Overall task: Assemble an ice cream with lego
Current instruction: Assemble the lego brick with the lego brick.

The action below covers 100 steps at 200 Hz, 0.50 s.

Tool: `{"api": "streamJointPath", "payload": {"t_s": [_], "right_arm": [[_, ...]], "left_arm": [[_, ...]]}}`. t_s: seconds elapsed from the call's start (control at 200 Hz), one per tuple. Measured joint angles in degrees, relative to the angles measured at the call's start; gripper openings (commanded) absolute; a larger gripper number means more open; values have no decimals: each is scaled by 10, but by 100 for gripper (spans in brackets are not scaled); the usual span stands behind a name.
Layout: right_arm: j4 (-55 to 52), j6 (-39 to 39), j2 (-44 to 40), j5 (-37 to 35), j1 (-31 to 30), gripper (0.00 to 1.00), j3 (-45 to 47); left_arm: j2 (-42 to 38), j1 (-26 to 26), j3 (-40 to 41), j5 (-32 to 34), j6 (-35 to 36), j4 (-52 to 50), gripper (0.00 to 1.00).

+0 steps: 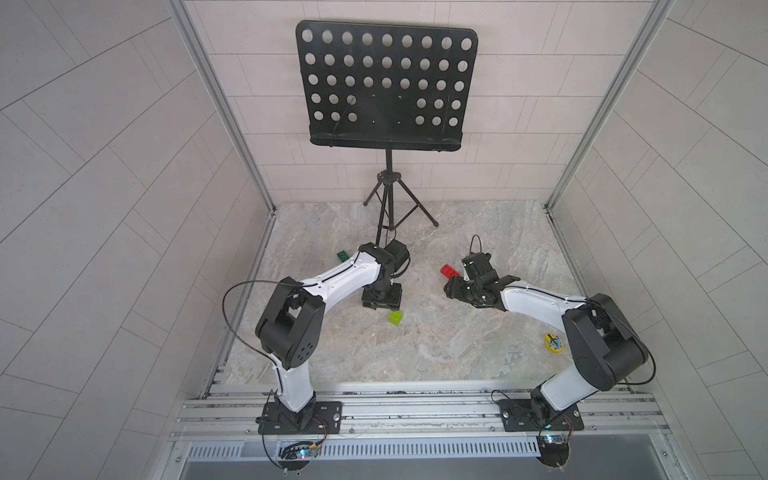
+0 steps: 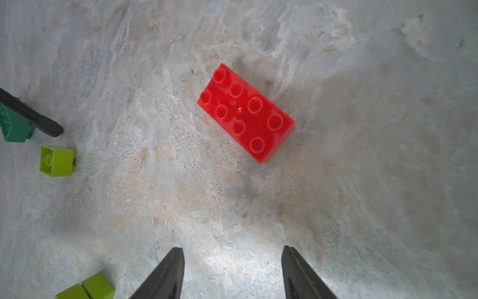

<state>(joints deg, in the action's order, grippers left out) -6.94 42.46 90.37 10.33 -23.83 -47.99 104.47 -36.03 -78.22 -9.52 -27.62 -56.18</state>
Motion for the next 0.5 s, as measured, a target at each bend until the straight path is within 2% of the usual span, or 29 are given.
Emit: {"api": "streamJointPath", "payload": {"t_s": [0.501], "right_arm": [[0,0,0,0,0,65,0]], "left_arm": [[18,0,21,-8,0,30,63]]}}
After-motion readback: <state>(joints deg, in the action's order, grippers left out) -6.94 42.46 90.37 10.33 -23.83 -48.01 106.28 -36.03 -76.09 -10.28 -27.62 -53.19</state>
